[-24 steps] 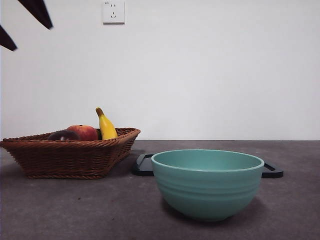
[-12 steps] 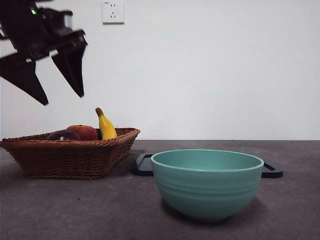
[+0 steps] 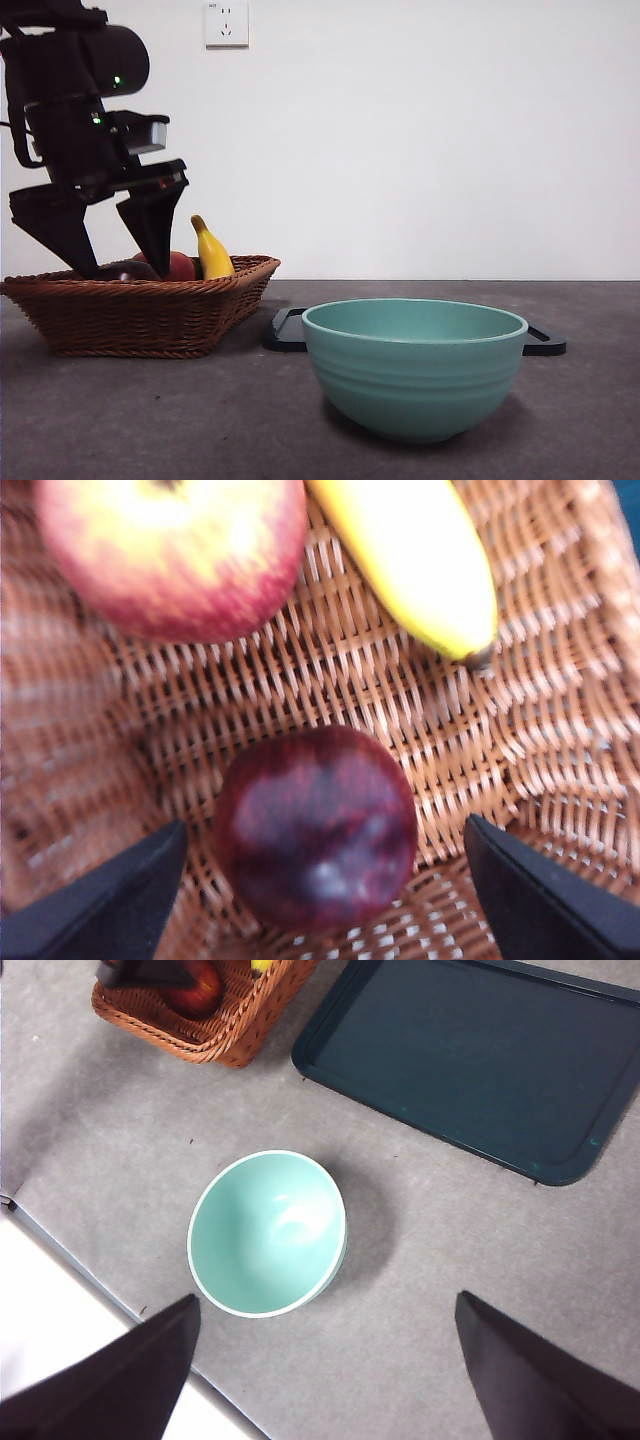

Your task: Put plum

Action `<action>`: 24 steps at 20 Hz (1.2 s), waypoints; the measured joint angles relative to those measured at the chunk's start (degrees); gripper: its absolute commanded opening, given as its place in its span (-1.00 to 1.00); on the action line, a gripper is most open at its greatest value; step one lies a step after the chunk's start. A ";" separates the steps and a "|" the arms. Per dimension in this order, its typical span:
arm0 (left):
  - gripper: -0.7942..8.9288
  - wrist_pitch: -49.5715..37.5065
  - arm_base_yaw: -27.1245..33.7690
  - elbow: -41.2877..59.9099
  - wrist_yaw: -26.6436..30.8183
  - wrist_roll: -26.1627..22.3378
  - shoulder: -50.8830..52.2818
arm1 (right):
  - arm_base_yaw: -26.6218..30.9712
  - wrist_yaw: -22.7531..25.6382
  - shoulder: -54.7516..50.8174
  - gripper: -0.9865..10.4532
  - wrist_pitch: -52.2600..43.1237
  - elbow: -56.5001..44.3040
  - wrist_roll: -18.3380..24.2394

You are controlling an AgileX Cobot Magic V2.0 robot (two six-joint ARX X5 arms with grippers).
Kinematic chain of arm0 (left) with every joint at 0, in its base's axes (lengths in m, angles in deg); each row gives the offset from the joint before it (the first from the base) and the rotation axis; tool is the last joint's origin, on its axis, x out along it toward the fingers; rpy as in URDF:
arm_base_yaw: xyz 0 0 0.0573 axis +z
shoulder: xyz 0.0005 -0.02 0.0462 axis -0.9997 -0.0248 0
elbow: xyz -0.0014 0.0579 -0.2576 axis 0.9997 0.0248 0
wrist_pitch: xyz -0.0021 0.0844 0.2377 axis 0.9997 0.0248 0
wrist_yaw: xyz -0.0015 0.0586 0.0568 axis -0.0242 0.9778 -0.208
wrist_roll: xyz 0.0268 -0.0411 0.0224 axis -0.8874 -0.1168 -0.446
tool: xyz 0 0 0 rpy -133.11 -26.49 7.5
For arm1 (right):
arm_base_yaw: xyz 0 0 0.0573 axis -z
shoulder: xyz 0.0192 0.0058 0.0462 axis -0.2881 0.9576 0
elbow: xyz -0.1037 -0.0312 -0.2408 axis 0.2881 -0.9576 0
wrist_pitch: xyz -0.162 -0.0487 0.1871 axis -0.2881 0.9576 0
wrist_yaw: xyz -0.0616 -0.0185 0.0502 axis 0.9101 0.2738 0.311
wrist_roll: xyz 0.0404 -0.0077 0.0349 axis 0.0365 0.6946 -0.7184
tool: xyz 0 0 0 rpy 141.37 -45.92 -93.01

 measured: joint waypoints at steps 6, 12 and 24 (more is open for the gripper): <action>0.06 -0.76 -0.20 -0.04 0.00 -0.33 -1.31 | 0.00 0.00 0.00 -0.11 0.00 0.00 -0.02; -0.16 -0.48 -0.20 -0.04 0.00 -0.37 -1.88 | 0.00 0.00 0.00 -0.11 0.00 0.00 -0.02; -0.34 0.02 -0.20 -0.15 0.00 -0.37 -1.31 | 0.00 0.00 0.00 -0.11 0.00 0.00 -0.02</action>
